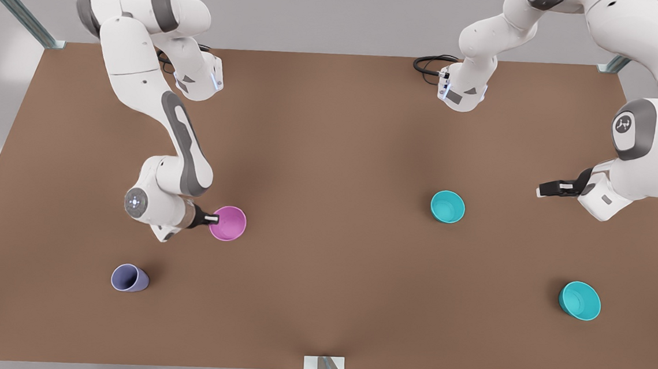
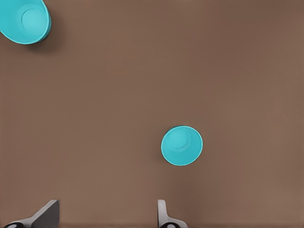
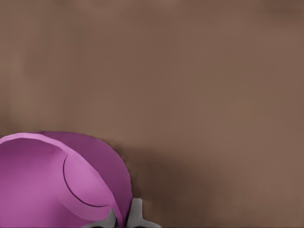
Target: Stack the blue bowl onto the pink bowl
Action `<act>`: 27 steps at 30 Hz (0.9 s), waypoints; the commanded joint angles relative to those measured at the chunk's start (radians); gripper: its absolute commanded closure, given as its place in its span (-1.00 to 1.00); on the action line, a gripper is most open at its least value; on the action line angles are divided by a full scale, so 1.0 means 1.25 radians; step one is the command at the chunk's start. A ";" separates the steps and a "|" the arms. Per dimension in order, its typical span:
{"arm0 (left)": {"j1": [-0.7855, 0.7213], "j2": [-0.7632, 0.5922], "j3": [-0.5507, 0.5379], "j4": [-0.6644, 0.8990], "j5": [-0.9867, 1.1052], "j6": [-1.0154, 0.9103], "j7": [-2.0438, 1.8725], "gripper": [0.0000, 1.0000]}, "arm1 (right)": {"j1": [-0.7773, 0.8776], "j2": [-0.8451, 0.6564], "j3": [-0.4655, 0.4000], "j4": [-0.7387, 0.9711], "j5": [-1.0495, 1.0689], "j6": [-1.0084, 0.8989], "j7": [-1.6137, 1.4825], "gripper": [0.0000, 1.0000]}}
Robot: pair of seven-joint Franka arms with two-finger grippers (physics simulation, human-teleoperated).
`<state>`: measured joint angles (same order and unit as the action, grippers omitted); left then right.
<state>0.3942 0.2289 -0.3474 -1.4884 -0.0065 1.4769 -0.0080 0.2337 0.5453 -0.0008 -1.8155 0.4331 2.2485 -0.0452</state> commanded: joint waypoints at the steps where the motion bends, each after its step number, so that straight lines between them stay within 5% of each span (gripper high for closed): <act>1: 0.000 0.000 -0.001 0.000 0.000 0.000 0.000 -1.00 | 0.057 0.062 0.024 0.111 0.054 -0.005 0.097 0.57; 6: 0.000 0.000 -0.001 0.000 0.000 0.000 0.000 -1.00 | 0.310 0.338 0.004 0.542 0.007 0.030 0.572 0.57; 14: -0.012 0.003 -0.006 0.000 -0.024 -0.018 -0.006 -1.00 | 0.336 0.393 0.006 0.544 0.008 0.108 0.585 0.57; 15: -0.014 0.003 -0.007 0.000 -0.023 -0.017 -0.005 -1.00 | 0.335 0.393 0.006 0.546 0.009 0.107 0.585 -0.10; 16: -0.034 0.005 -0.012 0.000 -0.018 -0.017 -0.005 -1.00 | 0.335 0.391 0.006 0.544 0.009 0.107 0.585 -1.00; 20: -0.083 0.068 -0.007 -0.038 -0.023 0.038 -0.025 -1.00 | 0.316 0.312 0.003 0.525 0.013 0.048 0.586 -1.00; 23: -0.146 0.195 0.003 -0.077 -0.077 0.199 -0.012 -1.00 | 0.118 0.139 0.002 0.517 -0.010 -0.387 0.522 -1.00; 25: -0.190 0.212 0.078 -0.187 -0.143 0.370 0.138 -1.00 | -0.011 0.098 0.003 0.520 -0.198 -0.633 0.374 -1.00; 27: -0.190 0.214 0.099 -0.227 -0.147 0.427 0.193 -1.00 | -0.088 0.044 -0.010 0.539 -0.366 -0.726 0.166 -1.00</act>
<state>0.1597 0.4955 -0.2356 -1.7512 -0.1446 1.7633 0.0279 0.1540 0.6006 -0.0092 -1.1544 0.1750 1.7792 0.4242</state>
